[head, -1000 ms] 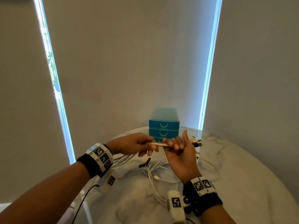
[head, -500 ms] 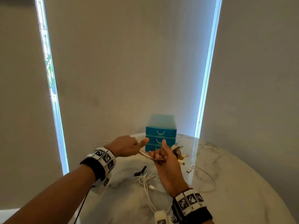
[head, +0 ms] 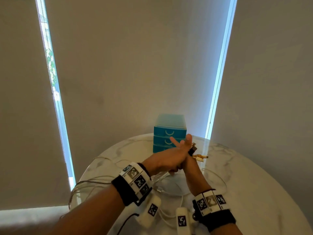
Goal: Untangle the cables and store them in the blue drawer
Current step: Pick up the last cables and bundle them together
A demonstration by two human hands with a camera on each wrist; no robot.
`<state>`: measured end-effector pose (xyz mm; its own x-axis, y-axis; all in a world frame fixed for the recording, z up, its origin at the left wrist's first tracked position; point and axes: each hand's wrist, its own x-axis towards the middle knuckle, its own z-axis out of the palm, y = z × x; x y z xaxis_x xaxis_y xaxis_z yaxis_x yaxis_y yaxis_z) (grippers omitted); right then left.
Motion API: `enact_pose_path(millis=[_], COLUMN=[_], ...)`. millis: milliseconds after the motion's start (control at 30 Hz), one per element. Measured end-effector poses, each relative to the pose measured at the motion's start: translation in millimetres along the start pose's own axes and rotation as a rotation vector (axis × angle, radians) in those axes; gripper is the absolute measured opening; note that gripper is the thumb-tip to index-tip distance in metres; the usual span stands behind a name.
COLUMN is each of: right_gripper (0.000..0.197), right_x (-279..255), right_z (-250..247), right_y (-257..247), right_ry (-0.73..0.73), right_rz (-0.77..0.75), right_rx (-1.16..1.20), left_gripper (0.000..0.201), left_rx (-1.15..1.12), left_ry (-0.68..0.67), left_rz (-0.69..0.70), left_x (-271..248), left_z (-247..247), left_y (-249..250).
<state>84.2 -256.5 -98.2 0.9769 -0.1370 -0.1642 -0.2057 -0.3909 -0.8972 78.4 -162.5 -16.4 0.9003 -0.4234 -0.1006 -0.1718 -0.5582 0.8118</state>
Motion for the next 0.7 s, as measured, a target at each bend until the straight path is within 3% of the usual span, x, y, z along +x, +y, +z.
enact_pose_path(millis=[33,67,167,267,333,367,467,533,600,633,700], right_gripper=[0.052,0.058,0.085,0.065,0.059,0.057,0.039,0.030,0.028,0.030,0.035], right_x=[-4.6,0.1,-7.3,-12.2,-13.5,-14.9,-16.5,-8.6,-0.7,1.3,1.4], right_z=[-5.1,-9.8,-15.3,-9.5,-10.9,-9.7,-0.7,-5.1,-12.4,-14.9,-12.4], right_y=[4.9,-5.7,-11.3,-20.3,-14.6,-12.7,-20.4,-26.6,-33.5,-38.7,-52.9], right_ry=[-0.086,-0.105,-0.148,-0.277,-0.309,-0.351,-0.469,-0.330,-0.119,-0.085,-0.169], right_rz=[-0.033,-0.116,-0.241,-0.335,-0.475,-0.513,-0.406,-0.356,-0.349,-0.355,-0.404], right_rx=[0.378,0.562,0.521,0.101,-0.328,-0.513,-0.822,-0.980,-1.197,-1.253,-1.209], left_gripper=[0.106,0.106,0.114,0.090,0.083,0.074,0.056,0.058,0.074,0.086,0.094], left_rx=[0.043,0.045,0.012,0.114,0.111,0.107,0.133,0.129,0.091,0.077,0.063], left_ry=[0.035,0.075,0.214,0.457,0.572,0.605,0.592,0.549,0.557,0.571,0.581], left_rz=[-0.014,-0.016,0.050,0.045,0.050,0.062,0.054,0.054,0.071,0.064,0.069], left_x=[-2.1,-3.9,-12.9,-32.0,-47.4,-53.7,-66.7,-61.8,-52.2,-47.7,-41.1], left_z=[-3.3,-10.2,-42.0,-84.8,-111.4,-120.1,-131.3,-136.0,-139.3,-140.0,-138.7], left_y=[1.6,0.6,-2.3,5.4,12.3,14.6,17.3,9.3,-5.3,-11.5,-19.2])
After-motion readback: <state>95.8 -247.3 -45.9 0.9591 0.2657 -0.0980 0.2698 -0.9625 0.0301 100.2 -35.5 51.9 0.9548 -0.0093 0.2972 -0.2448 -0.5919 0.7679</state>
